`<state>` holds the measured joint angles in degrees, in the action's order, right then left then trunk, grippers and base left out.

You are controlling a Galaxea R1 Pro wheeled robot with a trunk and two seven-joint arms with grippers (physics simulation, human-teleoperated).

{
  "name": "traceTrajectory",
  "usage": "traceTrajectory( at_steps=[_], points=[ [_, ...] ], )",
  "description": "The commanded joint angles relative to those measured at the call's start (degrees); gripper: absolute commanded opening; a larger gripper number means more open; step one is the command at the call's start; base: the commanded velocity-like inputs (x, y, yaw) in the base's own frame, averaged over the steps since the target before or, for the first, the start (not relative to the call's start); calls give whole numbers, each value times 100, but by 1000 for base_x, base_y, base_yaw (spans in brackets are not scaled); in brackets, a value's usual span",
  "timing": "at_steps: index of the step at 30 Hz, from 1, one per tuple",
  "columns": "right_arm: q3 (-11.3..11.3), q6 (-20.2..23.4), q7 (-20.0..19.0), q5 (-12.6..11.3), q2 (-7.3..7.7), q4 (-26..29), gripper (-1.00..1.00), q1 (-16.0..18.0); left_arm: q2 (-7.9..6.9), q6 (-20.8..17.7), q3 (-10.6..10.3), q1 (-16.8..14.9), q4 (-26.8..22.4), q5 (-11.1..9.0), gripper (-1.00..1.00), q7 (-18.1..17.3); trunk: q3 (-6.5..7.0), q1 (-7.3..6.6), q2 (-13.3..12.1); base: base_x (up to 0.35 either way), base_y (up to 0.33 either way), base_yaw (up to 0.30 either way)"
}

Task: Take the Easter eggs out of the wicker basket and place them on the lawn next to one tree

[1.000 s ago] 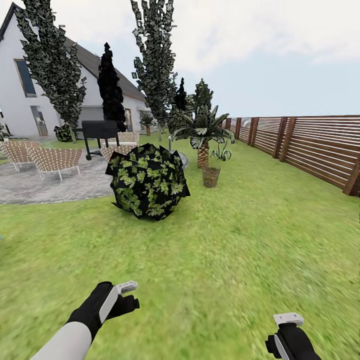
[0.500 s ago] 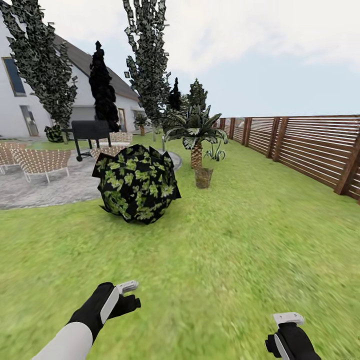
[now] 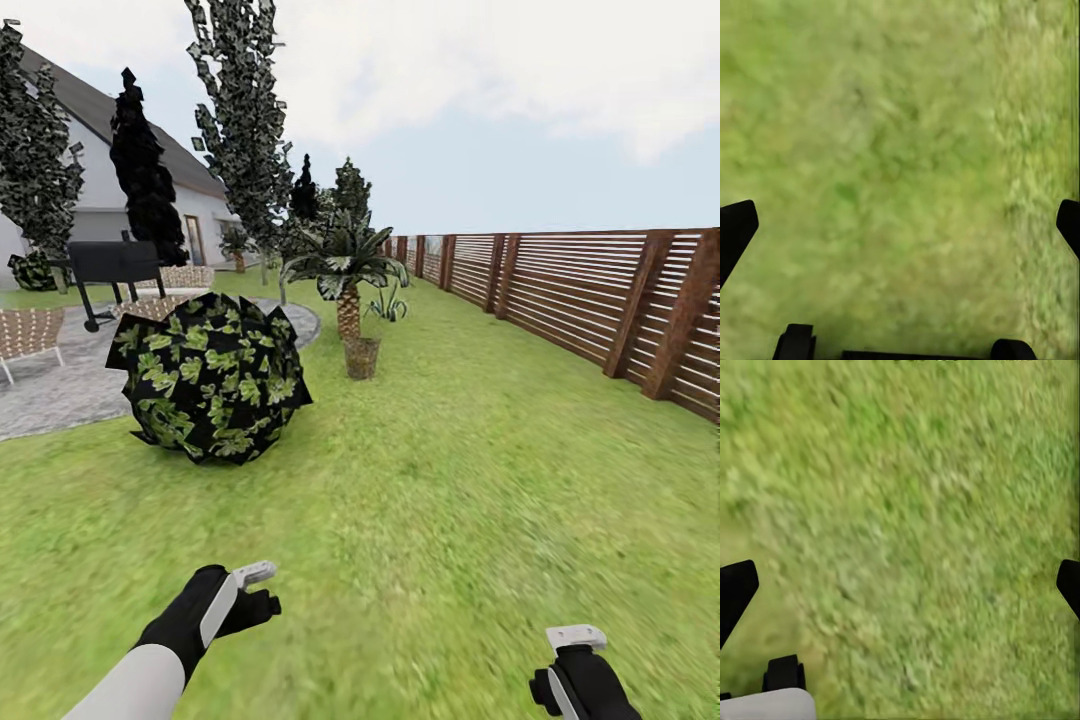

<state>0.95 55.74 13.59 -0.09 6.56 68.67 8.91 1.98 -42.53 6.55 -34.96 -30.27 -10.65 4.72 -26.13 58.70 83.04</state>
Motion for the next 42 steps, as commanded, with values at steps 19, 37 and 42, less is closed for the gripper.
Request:
traceTrajectory(
  at_steps=[19, 37, 42],
  points=[
    [10, 25, 12, 35, -5, -1, 100, 4, 12, -28, 31, -2, -5, -60, 100, 47, -7, 3, 4, 251, -212, -12],
    [1, 25, 12, 44, 4, 3, 100, 3, 2, -11, 39, -2, -5, -67, 100, 47, -7, 3, 4, 290, -106, 0],
    [1, 25, 12, 43, 4, 5, 100, 4, 7, -10, 39, -2, -5, -61, 100, 47, -7, 3, 4, 323, -1, 0]
  ],
)
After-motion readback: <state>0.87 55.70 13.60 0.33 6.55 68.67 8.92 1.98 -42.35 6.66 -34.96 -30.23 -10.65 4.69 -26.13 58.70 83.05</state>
